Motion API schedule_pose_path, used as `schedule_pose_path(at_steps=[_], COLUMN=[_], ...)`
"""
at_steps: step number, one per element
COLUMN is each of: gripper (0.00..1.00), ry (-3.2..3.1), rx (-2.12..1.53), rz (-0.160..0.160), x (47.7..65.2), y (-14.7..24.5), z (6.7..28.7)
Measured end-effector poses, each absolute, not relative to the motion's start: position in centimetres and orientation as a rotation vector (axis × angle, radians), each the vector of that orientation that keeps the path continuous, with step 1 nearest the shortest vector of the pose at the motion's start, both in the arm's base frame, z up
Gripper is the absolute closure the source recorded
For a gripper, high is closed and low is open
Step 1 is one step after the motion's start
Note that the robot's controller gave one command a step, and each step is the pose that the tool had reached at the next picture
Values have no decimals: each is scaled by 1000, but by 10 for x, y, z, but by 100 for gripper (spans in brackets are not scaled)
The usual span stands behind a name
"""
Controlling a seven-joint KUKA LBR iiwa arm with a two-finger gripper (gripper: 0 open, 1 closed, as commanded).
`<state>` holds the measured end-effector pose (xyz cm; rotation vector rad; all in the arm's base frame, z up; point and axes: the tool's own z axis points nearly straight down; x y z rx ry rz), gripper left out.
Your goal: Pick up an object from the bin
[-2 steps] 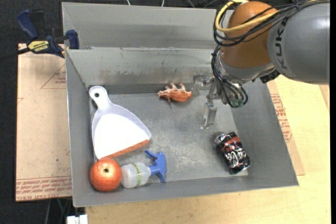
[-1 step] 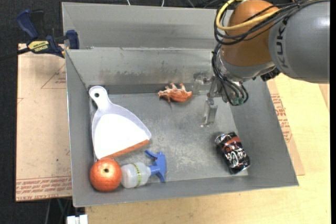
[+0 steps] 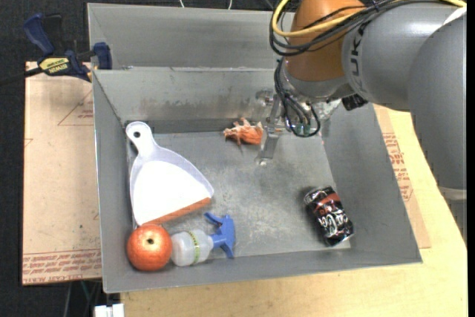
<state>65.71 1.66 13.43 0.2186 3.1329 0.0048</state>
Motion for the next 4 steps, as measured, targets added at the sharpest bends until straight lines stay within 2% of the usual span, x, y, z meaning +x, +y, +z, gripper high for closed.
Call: schedule_pose_path(at_steps=[1, 2, 3, 4], gripper=[0, 0, 0, 100], ry=[3133, 3122, 3107, 3092], rx=[28, 324, 144, 350], rz=[2, 6, 8, 11], x=[656, 647, 654, 648], y=[8, 17, 18, 25], z=[156, 143, 78, 76])
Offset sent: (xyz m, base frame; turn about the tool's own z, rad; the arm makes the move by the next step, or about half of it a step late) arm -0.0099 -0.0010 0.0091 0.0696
